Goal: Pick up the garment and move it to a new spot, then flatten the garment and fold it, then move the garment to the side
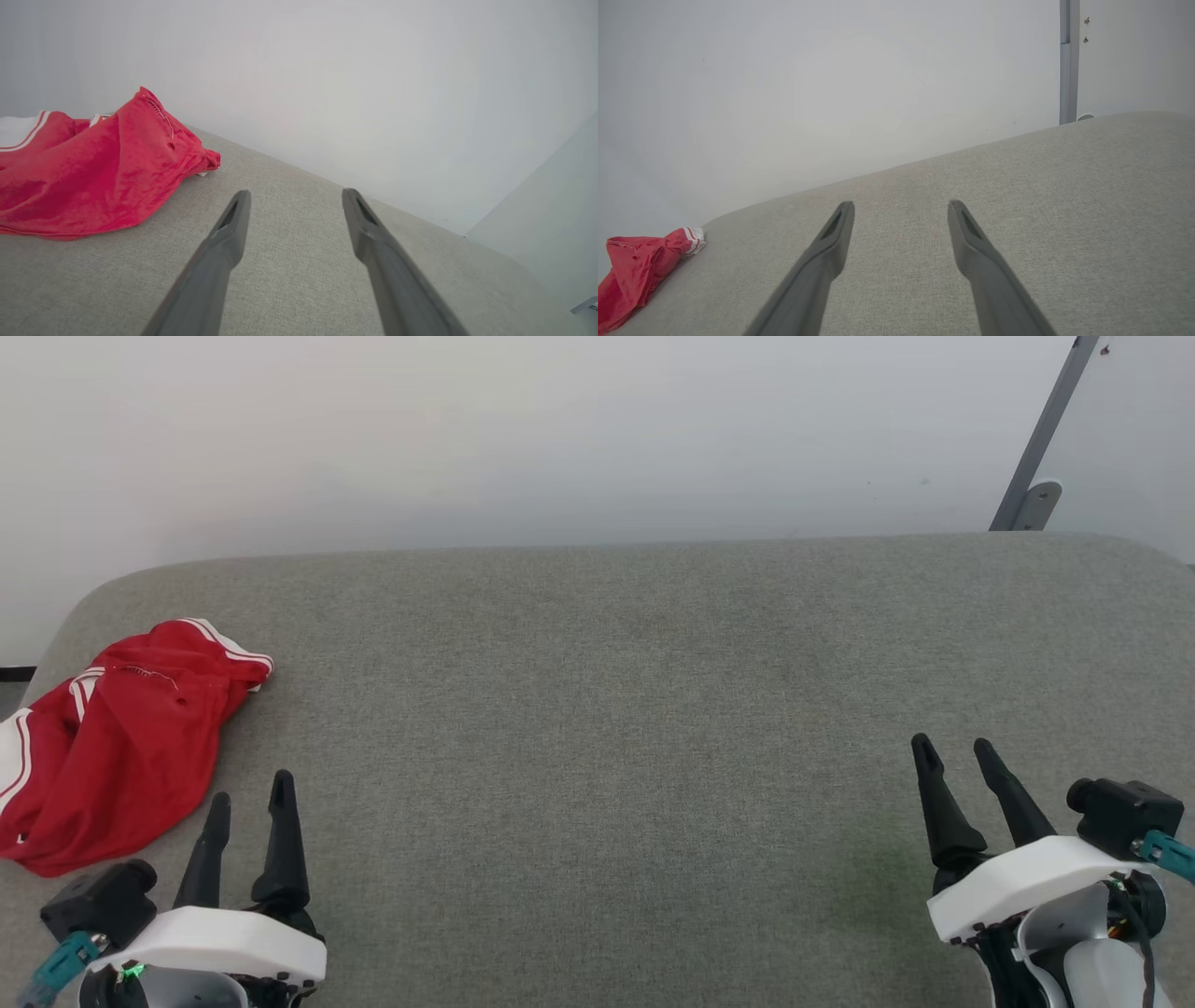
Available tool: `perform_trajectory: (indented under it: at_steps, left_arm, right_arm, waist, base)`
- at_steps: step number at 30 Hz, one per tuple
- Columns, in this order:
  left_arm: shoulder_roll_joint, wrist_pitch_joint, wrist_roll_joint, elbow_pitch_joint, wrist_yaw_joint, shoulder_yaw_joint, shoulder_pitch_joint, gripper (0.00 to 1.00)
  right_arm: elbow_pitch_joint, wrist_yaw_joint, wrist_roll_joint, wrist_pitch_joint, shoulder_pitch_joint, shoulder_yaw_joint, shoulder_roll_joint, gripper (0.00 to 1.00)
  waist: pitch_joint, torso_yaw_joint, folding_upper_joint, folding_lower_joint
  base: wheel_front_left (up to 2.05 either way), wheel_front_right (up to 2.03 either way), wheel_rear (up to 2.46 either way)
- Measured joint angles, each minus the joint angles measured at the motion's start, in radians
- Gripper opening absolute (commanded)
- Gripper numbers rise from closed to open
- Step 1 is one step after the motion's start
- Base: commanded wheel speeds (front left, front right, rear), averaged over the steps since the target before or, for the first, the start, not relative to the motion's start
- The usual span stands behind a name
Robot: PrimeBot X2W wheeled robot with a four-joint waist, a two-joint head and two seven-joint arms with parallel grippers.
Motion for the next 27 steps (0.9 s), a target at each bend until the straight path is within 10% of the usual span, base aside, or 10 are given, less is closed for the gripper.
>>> perform_trajectory:
  at_steps: [27]
  left_arm:
    - [0.006,-0.061,0.206,-0.014,-0.023,-0.017,0.018,1.0]
  right_arm:
    - [-0.016,0.001,-0.239,-0.053,-0.005,0.013,-0.008,1.0]
  waist:
    - [-0.002,-0.005,0.0,0.0]
  base:
    - [0.0,0.0,0.0]
